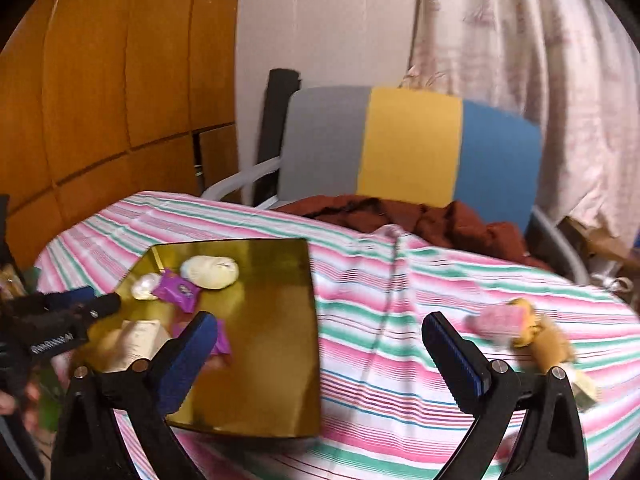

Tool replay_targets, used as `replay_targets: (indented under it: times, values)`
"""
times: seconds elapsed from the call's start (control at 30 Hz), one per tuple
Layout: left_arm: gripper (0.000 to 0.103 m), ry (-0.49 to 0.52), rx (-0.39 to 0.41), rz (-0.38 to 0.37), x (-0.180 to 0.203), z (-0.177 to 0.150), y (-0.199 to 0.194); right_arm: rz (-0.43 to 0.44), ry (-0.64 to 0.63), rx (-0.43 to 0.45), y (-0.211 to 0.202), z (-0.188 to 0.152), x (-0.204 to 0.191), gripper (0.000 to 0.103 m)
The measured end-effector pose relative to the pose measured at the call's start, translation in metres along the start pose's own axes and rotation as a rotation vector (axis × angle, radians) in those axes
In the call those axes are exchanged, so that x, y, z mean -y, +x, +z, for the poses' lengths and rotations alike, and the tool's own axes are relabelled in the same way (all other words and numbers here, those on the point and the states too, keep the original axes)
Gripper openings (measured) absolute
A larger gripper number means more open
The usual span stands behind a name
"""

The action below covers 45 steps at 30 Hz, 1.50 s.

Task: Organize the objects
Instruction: 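Move both tools back toward the remaining items on the tablecloth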

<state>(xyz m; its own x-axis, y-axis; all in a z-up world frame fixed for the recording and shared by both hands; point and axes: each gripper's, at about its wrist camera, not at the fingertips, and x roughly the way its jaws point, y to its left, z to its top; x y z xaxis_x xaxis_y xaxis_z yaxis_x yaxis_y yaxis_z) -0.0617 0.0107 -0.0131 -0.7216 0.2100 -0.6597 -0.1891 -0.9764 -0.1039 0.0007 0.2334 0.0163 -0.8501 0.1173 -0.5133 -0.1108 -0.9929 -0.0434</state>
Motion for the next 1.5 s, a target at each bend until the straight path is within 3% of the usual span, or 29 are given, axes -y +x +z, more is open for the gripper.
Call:
replay_targets:
  times: [0.17,0.37,0.53,0.63,0.83,1.17,1.37,1.5]
  values:
    - [0.049,0.047,0.010,-0.023,0.015,-0.003,-0.009,0.003,0.042,-0.071,-0.001,-0.013,0.011,0.103]
    - [0.049,0.102,0.008,-0.043,0.031,-0.009,-0.014,0.026,0.082,-0.090,-0.005,-0.029,0.019,0.103]
    - [0.049,0.132,0.004,-0.064,0.042,-0.013,-0.016,0.087,0.211,-0.119,-0.011,-0.039,0.039,0.103]
    - [0.049,0.151,0.006,-0.076,0.049,-0.015,-0.019,0.078,0.272,-0.131,-0.014,-0.045,0.055,0.103]
    - [0.049,0.195,-0.010,-0.134,0.067,-0.019,-0.020,0.011,0.385,-0.116,-0.027,-0.050,0.100,0.103]
    - [0.049,0.299,-0.049,-0.264,0.110,-0.025,-0.019,-0.166,0.686,-0.054,-0.066,-0.061,0.221,0.103]
    - [0.049,0.397,-0.121,-0.390,0.162,-0.030,-0.012,-0.280,0.823,-0.044,-0.084,-0.080,0.292,0.103]
    - [0.049,0.415,-0.243,-0.511,0.201,-0.036,0.004,-0.247,0.996,-0.008,-0.088,-0.098,0.319,0.103]
